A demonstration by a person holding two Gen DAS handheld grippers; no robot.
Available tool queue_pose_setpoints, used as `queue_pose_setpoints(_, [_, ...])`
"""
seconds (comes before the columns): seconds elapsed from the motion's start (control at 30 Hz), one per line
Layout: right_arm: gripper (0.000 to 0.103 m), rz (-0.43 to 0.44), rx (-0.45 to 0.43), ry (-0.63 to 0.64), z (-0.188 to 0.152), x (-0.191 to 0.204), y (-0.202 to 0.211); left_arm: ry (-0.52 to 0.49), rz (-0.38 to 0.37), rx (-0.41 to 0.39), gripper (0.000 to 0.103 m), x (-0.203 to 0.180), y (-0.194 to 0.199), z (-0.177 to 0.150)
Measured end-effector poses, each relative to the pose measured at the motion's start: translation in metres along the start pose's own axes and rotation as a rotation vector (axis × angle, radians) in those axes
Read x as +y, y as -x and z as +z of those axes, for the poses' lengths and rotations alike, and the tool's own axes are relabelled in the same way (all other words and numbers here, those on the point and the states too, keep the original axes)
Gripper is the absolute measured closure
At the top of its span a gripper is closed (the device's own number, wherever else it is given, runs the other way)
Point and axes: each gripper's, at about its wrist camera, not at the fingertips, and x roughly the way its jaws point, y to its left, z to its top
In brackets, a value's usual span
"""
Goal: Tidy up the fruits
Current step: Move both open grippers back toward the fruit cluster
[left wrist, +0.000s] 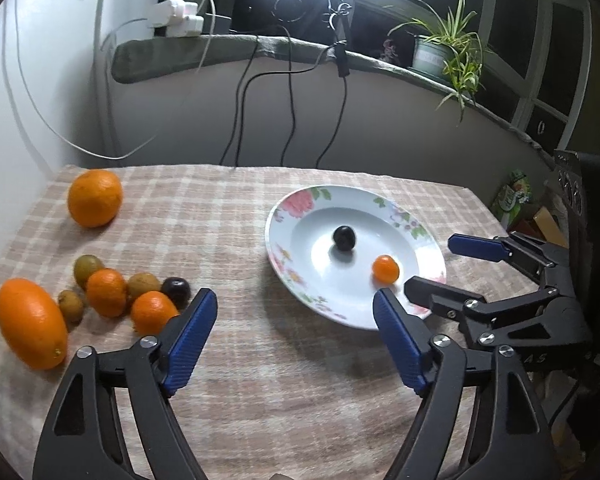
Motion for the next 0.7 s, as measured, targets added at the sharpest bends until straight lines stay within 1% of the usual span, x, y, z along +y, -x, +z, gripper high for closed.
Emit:
queue_pose_setpoints(0.1, [0.013, 0.010, -0.001, -0.004, 0.003, 0.002, 0.000, 0.002, 0.021, 0.000, 0.022, 0.006, 0.003, -0.002])
queue_pose_setpoints(0.3, [0.013, 0.029, -0.007, 0.004, 0.009, 0.011, -0.001, 0.032, 0.059, -0.003, 0.022, 0.025, 0.010, -0.004])
queue_pose_setpoints(0.57, [0.012, 0.072, -0.004, 0.018, 0.020, 0.025, -0.004, 0.079, 0.111, -0.025, 0.022, 0.052, 0.025, -0.008])
queue_pose_setpoints(0.7, [0.012, 0.105, -0.004, 0.025, 0.029, 0.034, -0.005, 0.118, 0.143, -0.042, 0.022, 0.070, 0.034, -0.011])
